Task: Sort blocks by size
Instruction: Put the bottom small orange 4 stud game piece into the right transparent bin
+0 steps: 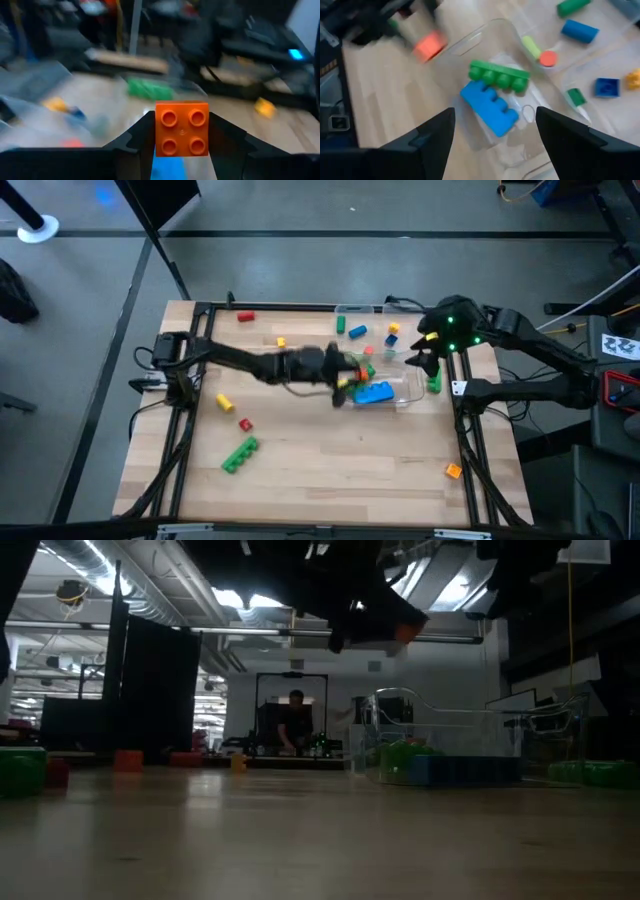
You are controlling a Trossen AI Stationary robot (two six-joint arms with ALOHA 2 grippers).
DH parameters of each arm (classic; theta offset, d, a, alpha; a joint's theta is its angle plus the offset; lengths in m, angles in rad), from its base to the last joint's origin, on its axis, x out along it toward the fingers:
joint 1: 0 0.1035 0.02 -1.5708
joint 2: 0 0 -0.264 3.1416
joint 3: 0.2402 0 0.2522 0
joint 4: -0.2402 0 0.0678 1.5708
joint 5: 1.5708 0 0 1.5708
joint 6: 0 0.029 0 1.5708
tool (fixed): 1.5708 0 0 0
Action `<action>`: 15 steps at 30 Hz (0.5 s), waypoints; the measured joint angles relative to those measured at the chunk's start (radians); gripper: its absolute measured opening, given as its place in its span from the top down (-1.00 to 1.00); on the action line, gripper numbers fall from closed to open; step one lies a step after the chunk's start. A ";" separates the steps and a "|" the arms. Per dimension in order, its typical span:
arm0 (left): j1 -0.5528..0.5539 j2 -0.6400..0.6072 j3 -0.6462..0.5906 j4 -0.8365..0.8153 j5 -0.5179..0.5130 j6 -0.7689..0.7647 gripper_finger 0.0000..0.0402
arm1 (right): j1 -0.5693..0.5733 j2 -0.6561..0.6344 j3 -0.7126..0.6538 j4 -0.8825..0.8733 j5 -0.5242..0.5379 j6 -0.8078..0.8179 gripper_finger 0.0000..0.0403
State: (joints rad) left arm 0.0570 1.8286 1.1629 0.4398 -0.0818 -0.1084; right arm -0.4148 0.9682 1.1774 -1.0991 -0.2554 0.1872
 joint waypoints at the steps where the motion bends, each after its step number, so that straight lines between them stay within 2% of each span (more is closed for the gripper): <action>1: 0.025 0.000 0.000 0.035 0.000 0.011 0.32 | 0.023 0.000 0.000 0.002 0.009 0.017 -0.39; 8: 0.160 0.000 0.003 0.182 0.000 0.022 0.31 | 0.145 0.002 0.000 0.029 0.128 0.101 -0.39; 15: 0.203 0.074 0.115 0.178 0.000 0.036 0.31 | 0.210 0.002 0.000 0.163 0.140 0.126 -0.39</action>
State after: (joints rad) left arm 0.2602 1.9027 1.2784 0.6177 -0.0814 -0.0721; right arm -0.2045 0.9707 1.1770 -0.9359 -0.1154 0.3130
